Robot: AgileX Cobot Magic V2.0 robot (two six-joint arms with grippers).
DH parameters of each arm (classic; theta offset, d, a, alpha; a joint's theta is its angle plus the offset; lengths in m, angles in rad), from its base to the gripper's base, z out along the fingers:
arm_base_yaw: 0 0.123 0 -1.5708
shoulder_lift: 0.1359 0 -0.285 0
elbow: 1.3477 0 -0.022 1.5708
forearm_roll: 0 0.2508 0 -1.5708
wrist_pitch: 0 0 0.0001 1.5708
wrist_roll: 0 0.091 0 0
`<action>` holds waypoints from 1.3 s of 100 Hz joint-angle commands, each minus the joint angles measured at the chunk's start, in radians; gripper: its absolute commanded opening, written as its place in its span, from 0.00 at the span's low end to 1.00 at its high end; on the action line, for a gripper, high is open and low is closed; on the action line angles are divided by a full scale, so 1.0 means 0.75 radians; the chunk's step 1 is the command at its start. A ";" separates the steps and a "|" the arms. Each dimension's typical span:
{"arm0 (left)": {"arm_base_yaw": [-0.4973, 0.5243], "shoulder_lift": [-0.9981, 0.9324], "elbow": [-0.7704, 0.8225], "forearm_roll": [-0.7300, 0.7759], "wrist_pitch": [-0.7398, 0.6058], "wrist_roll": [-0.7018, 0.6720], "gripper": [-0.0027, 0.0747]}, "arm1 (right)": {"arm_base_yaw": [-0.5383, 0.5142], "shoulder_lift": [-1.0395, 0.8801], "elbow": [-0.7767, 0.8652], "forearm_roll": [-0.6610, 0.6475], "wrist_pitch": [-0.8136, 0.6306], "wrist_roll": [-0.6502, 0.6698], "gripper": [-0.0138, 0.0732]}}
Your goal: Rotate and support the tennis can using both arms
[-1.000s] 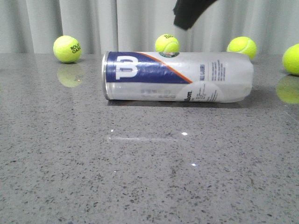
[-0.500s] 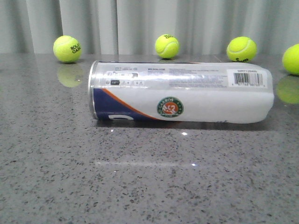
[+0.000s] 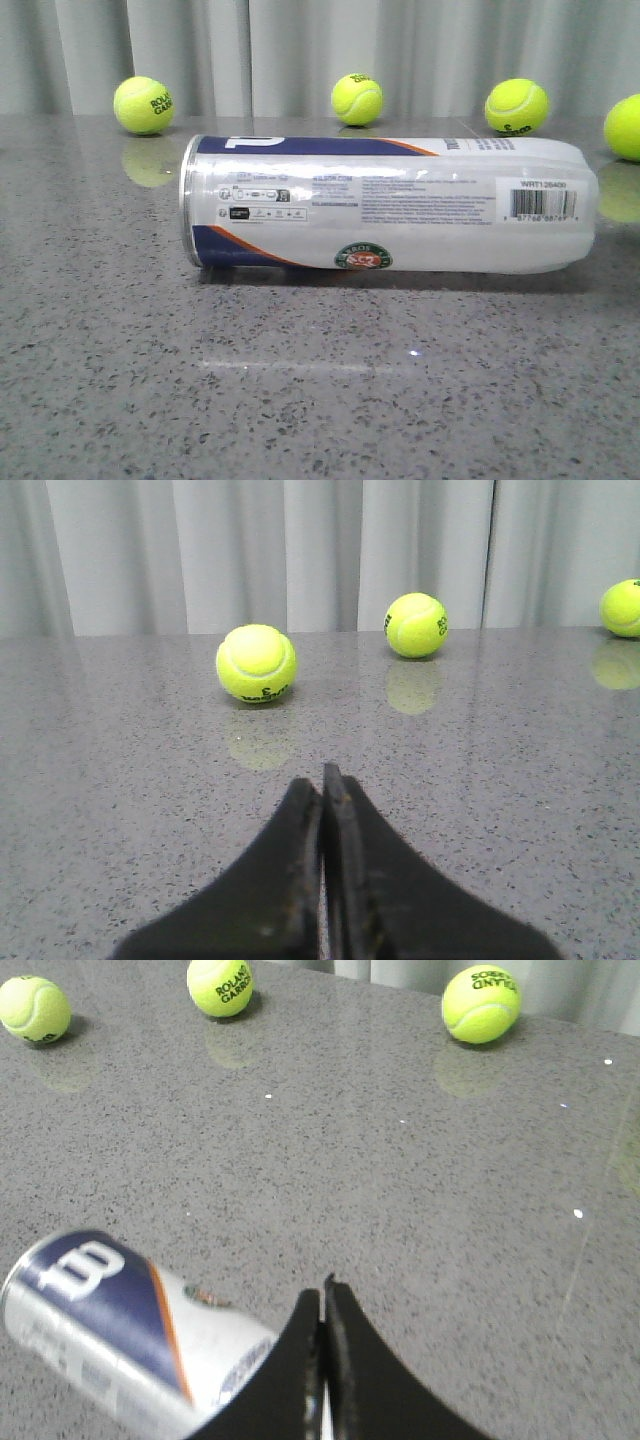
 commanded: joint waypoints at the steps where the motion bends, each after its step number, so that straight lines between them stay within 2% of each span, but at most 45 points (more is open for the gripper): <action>1: -0.001 -0.046 0.059 -0.001 -0.125 -0.009 0.01 | -0.003 -0.121 0.077 0.000 -0.167 0.001 0.09; 30: -0.001 -0.046 0.002 -0.016 -0.174 -0.009 0.01 | -0.003 -0.513 0.384 -0.005 -0.246 0.001 0.09; 46: -0.001 -0.005 -0.122 -0.016 -0.078 -0.009 0.01 | -0.003 -0.660 0.462 -0.013 -0.237 0.001 0.09; 65: -0.001 0.200 -0.375 -0.016 0.232 -0.009 0.01 | -0.003 -0.698 0.470 -0.013 -0.216 0.001 0.09; 89: -0.009 0.679 -0.741 -0.059 0.672 -0.009 0.01 | -0.003 -0.698 0.470 -0.013 -0.216 0.001 0.09; 112: -0.009 1.086 -1.008 -0.113 0.781 -0.004 0.02 | -0.003 -0.698 0.470 -0.013 -0.216 0.001 0.09; 122: -0.009 1.242 -1.106 -0.222 0.794 0.061 0.12 | -0.003 -0.698 0.470 -0.013 -0.216 0.001 0.09; 130: -0.009 1.351 -1.175 -0.374 0.804 0.154 0.30 | -0.003 -0.698 0.470 -0.013 -0.216 0.001 0.09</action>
